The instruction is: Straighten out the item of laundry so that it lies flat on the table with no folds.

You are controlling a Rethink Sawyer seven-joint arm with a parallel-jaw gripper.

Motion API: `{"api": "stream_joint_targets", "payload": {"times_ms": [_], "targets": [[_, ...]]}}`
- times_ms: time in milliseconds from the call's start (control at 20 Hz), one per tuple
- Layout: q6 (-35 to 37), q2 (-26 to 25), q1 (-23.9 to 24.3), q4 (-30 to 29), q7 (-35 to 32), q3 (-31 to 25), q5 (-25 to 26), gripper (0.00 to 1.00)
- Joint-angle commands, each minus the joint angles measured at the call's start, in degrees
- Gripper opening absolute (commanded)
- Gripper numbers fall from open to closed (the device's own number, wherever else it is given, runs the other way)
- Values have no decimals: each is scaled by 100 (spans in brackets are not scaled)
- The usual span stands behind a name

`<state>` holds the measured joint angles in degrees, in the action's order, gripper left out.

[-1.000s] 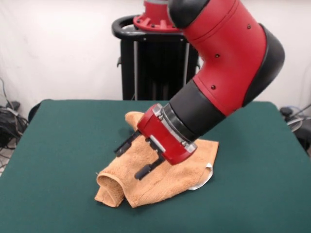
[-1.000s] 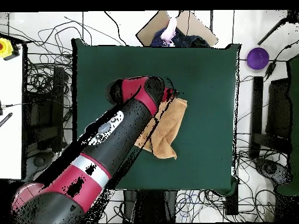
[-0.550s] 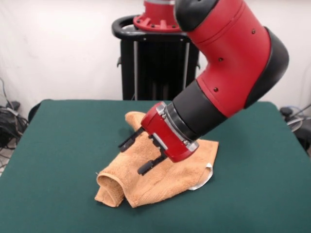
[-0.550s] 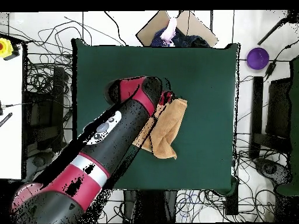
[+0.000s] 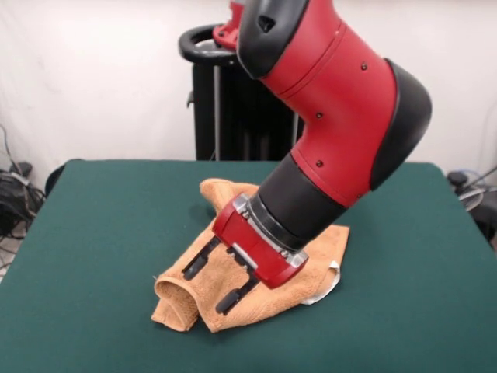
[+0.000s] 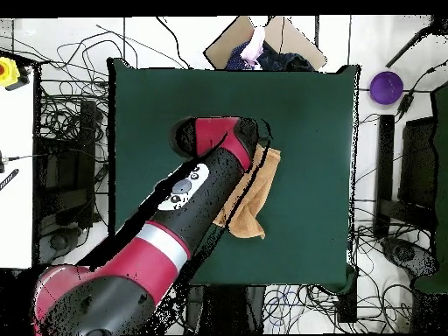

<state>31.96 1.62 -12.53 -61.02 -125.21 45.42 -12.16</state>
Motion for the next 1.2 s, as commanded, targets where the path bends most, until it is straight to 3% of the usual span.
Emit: {"api": "stream_joint_targets", "payload": {"times_ms": [50,200,300,350,800,1200], "targets": [[-124,-172,-58,-262,-1253,-912,-342,100],[-155,-188,-116,-214,-1157,-812,-231,100],[499,-406,-328,76,-1180,-166,-13,100],[626,-399,-337,81,-1164,-102,5,100],[329,-330,-350,-100,-1087,-451,-178,100],[225,-520,-451,-49,-1225,-390,-181,100]]}}
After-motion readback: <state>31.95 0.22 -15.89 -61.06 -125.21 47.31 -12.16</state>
